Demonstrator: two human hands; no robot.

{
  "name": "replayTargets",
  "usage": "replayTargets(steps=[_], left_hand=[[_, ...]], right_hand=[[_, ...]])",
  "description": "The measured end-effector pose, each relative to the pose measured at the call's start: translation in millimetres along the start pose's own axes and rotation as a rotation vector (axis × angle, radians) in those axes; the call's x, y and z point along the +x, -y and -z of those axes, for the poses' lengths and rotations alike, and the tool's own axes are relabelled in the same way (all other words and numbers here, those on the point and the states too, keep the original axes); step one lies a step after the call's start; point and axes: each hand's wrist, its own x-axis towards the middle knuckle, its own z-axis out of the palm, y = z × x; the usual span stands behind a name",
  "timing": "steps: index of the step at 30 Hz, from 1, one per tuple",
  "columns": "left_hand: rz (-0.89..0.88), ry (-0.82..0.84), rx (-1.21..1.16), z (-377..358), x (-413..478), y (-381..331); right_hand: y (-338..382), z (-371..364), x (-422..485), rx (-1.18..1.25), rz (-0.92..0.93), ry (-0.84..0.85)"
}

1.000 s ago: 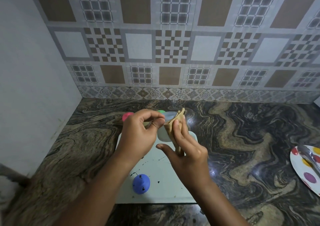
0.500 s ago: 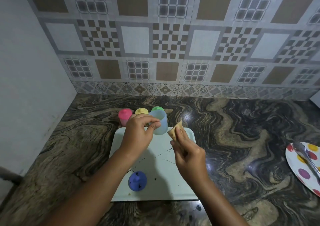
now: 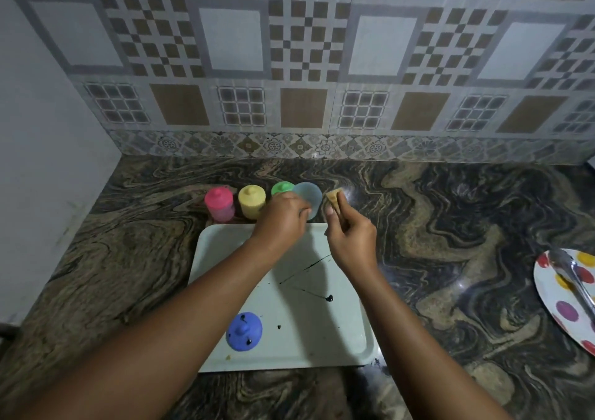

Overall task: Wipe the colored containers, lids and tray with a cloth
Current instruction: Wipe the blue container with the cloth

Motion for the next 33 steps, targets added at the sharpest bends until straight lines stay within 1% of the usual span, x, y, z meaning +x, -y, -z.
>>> replayTargets(steps=[7, 11, 16, 22, 27, 30, 33], left_hand=[[0.004, 0.082, 0.049, -33, 35, 5], [0.020, 0.108, 0.073, -48, 49, 8], [0.064, 0.158, 0.134, -59, 57, 11], [0.073, 0.205, 0.188, -67, 57, 17], [0.042, 0.163, 0.201, -64, 51, 18], [0.031, 0.098, 0.109, -49, 44, 18], [0.042, 0.020, 0.011, -19, 28, 22]], right_hand=[[-11, -7, 37, 0.020, -0.072, -0.050], [-21, -10, 50, -0.001, -0.082, -0.066], [-35, -17, 57, 0.013, -0.090, -0.038], [-46, -22, 59, 0.053, -0.114, -0.024], [-48, -20, 58, 0.069, -0.107, -0.034], [-42, -17, 52, 0.155, -0.155, -0.036], [-35, -10, 39, 0.304, -0.183, -0.026]])
